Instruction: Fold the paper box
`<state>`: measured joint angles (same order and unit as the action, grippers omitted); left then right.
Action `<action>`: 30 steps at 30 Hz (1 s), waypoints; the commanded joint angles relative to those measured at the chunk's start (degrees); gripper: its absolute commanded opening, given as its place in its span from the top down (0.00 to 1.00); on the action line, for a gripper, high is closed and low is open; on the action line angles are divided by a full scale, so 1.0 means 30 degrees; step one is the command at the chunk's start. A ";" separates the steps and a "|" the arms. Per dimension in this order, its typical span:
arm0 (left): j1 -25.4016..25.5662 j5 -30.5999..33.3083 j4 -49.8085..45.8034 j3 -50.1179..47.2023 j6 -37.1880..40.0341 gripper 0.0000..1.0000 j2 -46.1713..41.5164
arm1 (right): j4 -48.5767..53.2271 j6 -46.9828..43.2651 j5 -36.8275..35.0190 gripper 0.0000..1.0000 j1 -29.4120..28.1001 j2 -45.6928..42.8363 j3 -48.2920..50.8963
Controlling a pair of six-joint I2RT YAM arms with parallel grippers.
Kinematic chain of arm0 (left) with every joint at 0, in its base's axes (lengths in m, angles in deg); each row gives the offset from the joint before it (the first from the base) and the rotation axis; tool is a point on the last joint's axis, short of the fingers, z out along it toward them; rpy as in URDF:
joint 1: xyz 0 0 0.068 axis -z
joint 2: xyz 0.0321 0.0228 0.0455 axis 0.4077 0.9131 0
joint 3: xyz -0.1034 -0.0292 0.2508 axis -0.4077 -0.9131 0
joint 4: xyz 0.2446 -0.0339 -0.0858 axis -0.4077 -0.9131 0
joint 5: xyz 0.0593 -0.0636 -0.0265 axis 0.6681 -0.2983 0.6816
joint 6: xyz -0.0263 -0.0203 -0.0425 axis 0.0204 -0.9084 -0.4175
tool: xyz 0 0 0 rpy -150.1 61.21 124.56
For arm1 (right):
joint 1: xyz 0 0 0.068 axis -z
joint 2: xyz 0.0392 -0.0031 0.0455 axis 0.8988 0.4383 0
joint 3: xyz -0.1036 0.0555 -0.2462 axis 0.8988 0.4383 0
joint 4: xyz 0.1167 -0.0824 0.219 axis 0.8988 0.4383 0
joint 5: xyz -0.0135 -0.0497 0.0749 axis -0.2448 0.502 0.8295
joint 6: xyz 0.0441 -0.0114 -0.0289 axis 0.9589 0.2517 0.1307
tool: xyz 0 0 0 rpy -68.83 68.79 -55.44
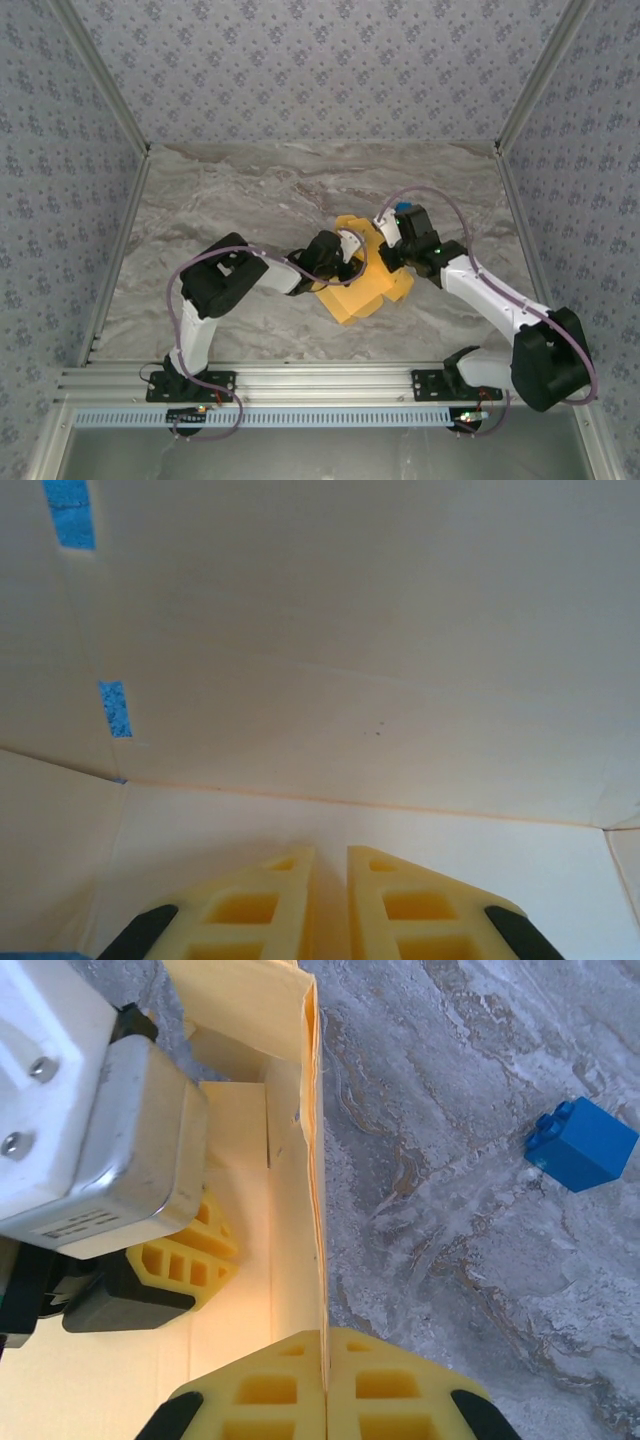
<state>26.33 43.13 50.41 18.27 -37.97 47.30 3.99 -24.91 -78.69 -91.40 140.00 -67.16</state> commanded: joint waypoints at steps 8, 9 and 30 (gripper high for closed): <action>0.0137 0.0427 0.1138 -0.1319 -0.0806 0.85 0.1320 | -0.1394 0.0084 -0.4074 1.00 -0.3139 -0.0545 0.1262; 0.0138 0.0429 0.1307 -0.1432 -0.0754 0.85 0.1347 | -0.1504 0.0157 -0.4331 1.00 -0.3361 -0.0545 0.1323; 0.0283 0.1119 0.4053 -0.2984 0.0686 0.84 0.1798 | -0.1418 0.0815 -0.6747 1.00 -0.5890 0.0484 0.1254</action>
<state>26.64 45.71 68.25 11.49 -36.60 49.84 -0.40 -23.80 -99.34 -108.47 140.42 -64.12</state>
